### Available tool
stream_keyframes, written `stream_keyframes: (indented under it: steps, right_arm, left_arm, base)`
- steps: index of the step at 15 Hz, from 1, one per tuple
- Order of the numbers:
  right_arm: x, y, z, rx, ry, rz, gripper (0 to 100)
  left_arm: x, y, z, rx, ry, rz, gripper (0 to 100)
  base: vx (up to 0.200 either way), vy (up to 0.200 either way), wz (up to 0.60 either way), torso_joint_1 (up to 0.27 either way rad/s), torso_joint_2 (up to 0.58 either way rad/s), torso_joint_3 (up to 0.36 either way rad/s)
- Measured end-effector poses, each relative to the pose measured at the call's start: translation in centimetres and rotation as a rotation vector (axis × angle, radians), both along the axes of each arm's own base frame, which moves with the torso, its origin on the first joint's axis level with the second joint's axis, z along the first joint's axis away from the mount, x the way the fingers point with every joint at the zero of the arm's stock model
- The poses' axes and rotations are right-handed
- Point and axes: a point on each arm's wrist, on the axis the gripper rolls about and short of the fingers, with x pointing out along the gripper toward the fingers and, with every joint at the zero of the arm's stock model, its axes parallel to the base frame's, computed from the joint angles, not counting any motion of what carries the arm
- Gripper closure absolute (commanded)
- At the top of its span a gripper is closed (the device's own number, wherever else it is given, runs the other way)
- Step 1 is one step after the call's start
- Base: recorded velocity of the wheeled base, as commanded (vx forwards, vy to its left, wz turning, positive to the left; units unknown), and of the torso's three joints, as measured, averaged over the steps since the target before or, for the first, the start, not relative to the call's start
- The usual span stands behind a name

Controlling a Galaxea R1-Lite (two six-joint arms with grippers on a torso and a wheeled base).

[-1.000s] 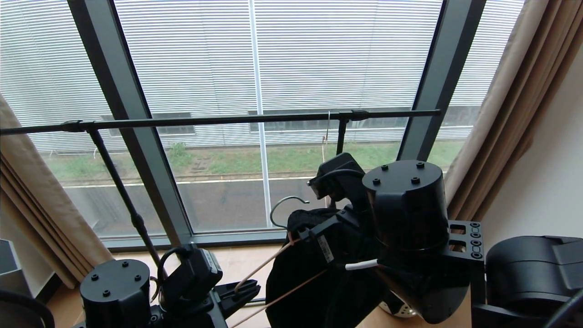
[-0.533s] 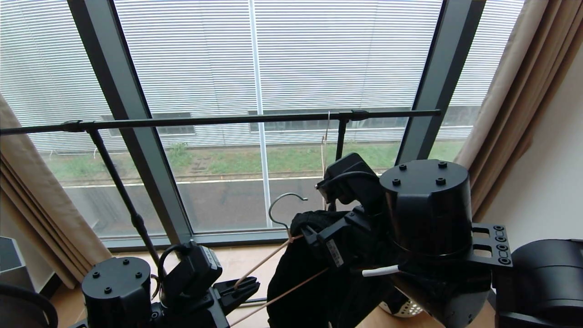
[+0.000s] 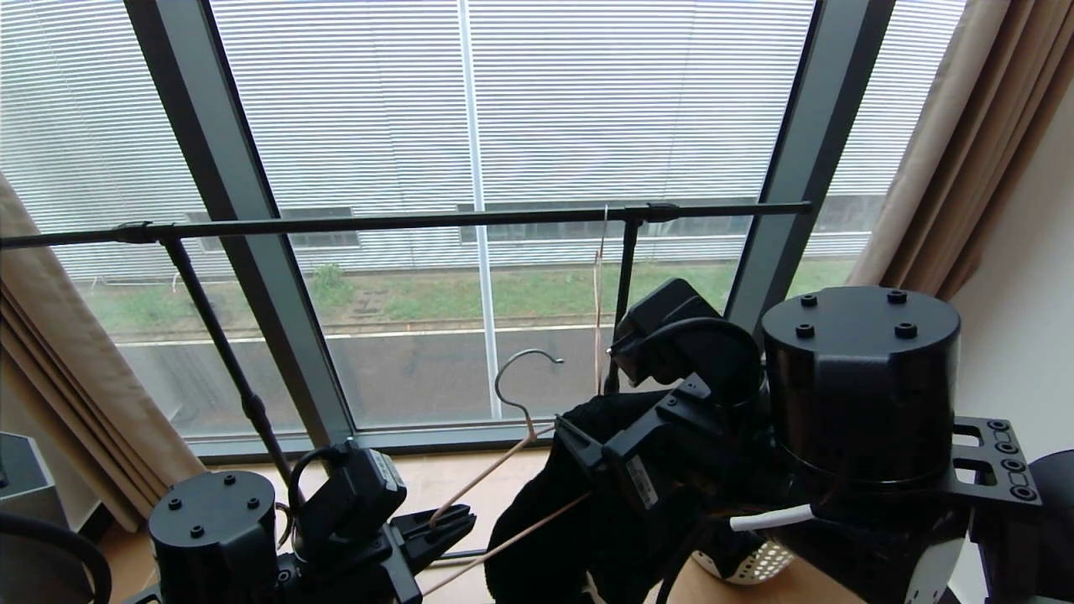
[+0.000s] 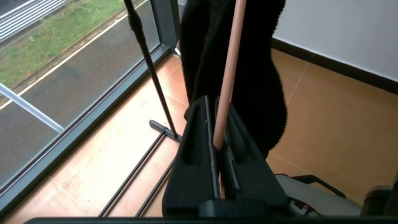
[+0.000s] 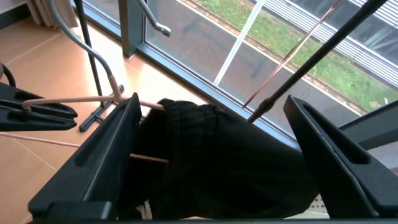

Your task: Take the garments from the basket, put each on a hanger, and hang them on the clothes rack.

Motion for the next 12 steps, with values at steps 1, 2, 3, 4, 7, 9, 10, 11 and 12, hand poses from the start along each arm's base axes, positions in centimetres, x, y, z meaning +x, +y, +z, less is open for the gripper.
stream_keyframes:
  steps: [1, 2, 3, 4, 7, 9, 10, 11, 12]
  right_arm:
    - [-0.1, -0.2, 0.0, -0.007, -0.001, 0.010, 0]
    - [-0.2, -0.3, 0.0, -0.007, -0.001, 0.017, 0]
    - [-0.3, -0.5, 0.0, -0.008, 0.000, 0.020, 0]
    - [-0.5, -0.6, 0.1, -0.005, 0.002, 0.030, 0]
    - [-0.6, -1.8, 0.2, -0.026, 0.007, 0.138, 0]
    - [-0.2, -4.0, 0.0, -0.057, 0.008, 0.245, 0]
    - [0.2, -5.5, 0.1, -0.072, 0.005, 0.295, 0]
    - [0.4, -7.1, 0.1, -0.091, 0.010, 0.343, 0]
    - [0.6, -8.6, 0.1, -0.122, 0.028, 0.381, 0]
  left_arm:
    - [0.0, 0.0, 0.0, -0.001, -0.001, 0.000, 100]
    - [0.0, 0.0, 0.0, -0.003, 0.001, 0.000, 100]
    - [0.0, 0.0, 0.0, -0.004, 0.002, 0.001, 100]
    - [0.0, 0.0, 0.1, -0.007, -0.003, 0.000, 100]
    - [-0.1, 0.1, 0.0, -0.005, -0.002, -0.002, 100]
    - [-0.2, 0.1, 0.0, -0.004, 0.002, -0.005, 100]
    - [-0.4, 0.2, -0.1, 0.000, 0.005, -0.009, 100]
    - [-0.5, 0.2, -0.1, 0.003, 0.009, -0.012, 100]
    - [-0.6, 0.2, -0.1, 0.004, 0.009, -0.015, 100]
  base:
    - [0.000, 0.000, 0.00, 0.000, 0.00, 0.000]
    - [0.000, 0.000, 0.00, 0.000, 0.00, 0.000]
    - [0.000, 0.000, 0.00, 0.000, 0.00, 0.000]
    - [0.000, 0.000, 0.00, 0.000, 0.00, 0.000]
    - [0.000, 0.000, 0.00, 0.000, 0.00, 0.000]
    - [0.000, 0.000, 0.00, 0.000, 0.00, 0.000]
    - [0.000, 0.000, 0.00, 0.000, 0.00, 0.000]
    - [0.000, 0.000, 0.00, 0.000, 0.00, 0.000]
    - [0.000, 0.000, 0.00, 0.000, 0.00, 0.000]
